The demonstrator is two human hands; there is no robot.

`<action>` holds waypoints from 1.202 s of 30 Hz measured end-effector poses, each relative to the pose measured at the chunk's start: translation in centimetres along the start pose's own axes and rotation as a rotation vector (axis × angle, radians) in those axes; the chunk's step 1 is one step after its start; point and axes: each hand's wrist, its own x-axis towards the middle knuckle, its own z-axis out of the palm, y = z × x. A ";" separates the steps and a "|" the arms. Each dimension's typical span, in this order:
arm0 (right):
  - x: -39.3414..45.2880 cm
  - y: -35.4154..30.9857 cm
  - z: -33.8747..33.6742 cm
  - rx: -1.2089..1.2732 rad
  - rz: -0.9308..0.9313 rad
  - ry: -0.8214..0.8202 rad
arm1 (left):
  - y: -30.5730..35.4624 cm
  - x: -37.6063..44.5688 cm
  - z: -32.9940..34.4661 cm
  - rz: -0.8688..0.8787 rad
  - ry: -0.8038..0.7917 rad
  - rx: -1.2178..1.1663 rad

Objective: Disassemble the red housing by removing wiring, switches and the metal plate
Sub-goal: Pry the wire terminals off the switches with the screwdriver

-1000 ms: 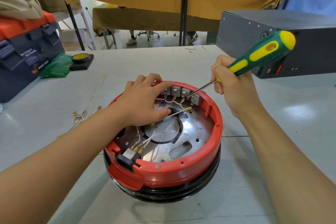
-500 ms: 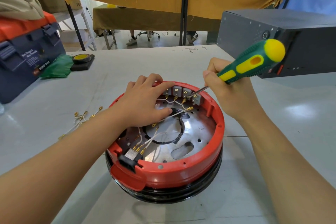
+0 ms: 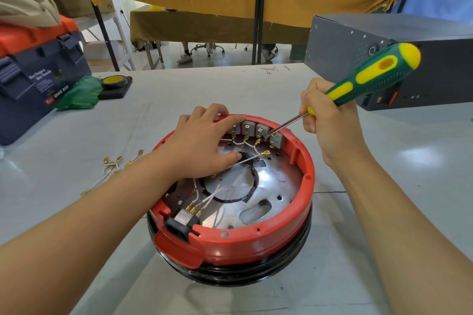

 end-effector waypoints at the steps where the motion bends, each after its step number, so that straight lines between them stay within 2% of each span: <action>1: 0.0 0.0 0.1 0.001 0.000 0.008 | 0.0 0.0 0.0 0.001 -0.002 0.003; 22: -0.1 -0.3 0.7 0.041 0.045 0.098 | -0.1 0.1 0.0 0.007 -0.010 0.014; 28: -0.7 -0.5 0.4 -0.019 -0.076 0.004 | -0.1 -0.1 0.1 0.005 0.000 0.001; 32: -1.1 -0.9 0.4 -0.167 -0.191 -0.056 | 0.0 -0.1 0.3 0.007 -0.003 0.001; 36: -1.1 -0.9 0.2 -0.147 -0.170 -0.082 | -0.1 -0.1 0.2 0.011 -0.002 0.007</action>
